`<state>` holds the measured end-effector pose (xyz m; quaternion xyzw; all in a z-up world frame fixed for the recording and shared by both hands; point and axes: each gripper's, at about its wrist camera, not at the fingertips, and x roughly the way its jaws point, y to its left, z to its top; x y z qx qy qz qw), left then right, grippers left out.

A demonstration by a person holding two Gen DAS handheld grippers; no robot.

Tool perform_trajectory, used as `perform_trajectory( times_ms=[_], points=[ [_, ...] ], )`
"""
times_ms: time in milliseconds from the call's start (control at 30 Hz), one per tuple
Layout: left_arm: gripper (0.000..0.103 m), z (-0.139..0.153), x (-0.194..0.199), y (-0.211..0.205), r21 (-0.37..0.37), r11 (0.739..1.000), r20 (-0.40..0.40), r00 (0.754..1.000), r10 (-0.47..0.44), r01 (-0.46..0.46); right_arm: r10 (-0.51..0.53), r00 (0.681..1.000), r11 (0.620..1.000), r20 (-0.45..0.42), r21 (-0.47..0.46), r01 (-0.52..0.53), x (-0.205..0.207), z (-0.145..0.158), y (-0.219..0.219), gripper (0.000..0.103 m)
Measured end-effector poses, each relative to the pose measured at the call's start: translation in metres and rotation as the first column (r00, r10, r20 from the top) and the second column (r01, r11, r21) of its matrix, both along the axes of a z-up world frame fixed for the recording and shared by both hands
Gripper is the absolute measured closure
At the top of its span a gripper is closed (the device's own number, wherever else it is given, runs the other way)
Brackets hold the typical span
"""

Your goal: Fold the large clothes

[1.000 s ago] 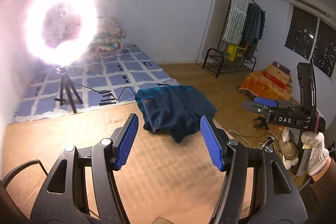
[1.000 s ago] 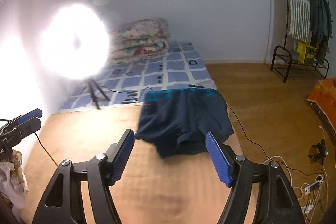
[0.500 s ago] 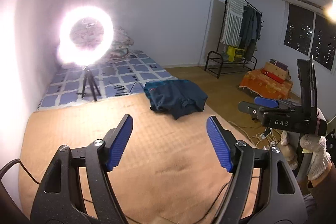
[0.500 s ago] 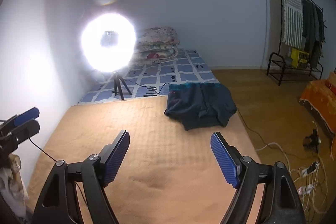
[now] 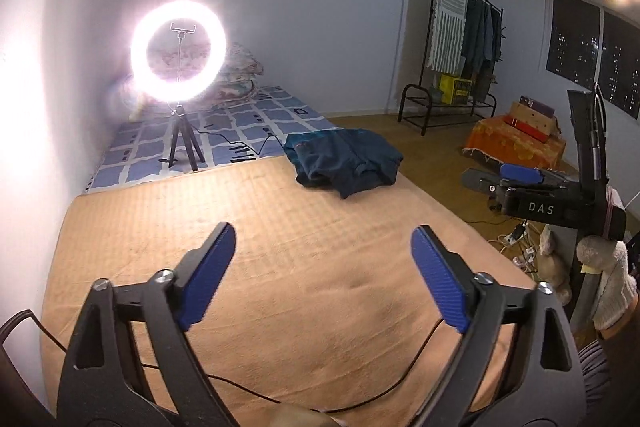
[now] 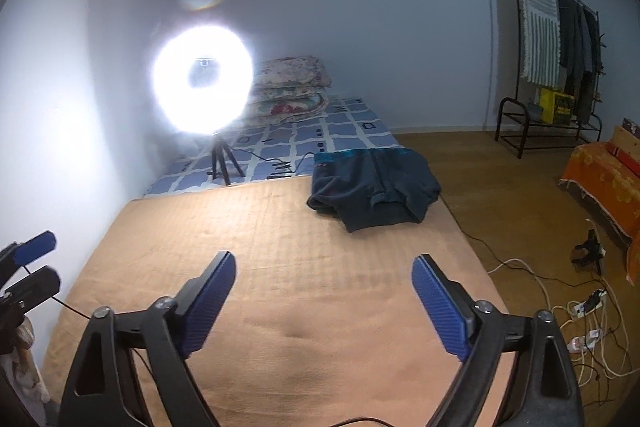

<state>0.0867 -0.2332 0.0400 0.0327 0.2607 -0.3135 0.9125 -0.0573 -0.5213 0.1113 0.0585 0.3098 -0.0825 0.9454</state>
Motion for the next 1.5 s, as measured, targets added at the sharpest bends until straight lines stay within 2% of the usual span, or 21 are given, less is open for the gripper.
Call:
perform_trajectory(
  times_ms=[67,133,300,633,1500],
  points=[
    [0.009,-0.001,-0.002,0.001,0.001,1.000,0.003,1.000,-0.006,0.006,-0.007,1.000,1.000,0.001,-0.020,0.007,-0.004,-0.002,0.002,0.006],
    [0.000,-0.001,-0.003,-0.001,0.014,1.000,0.007,1.000,-0.001,0.001,-0.013,1.000,0.999,0.009,-0.031,0.013,-0.006,-0.002,0.002,0.003],
    [0.000,-0.001,-0.008,-0.005,0.060,0.998,0.023,0.999,0.025,-0.026,-0.039,0.999,0.999,0.036,-0.032,0.040,-0.009,-0.001,0.002,0.000],
    [0.000,0.003,-0.016,0.000,0.041,0.998,0.037,0.998,0.052,-0.053,-0.060,0.998,0.997,0.037,-0.046,0.061,-0.009,-0.001,0.004,0.000],
    [0.000,-0.002,-0.017,-0.008,0.077,0.994,0.025,0.997,0.075,-0.077,-0.060,0.997,0.997,0.041,-0.047,0.062,-0.008,0.000,0.005,0.000]
  ],
)
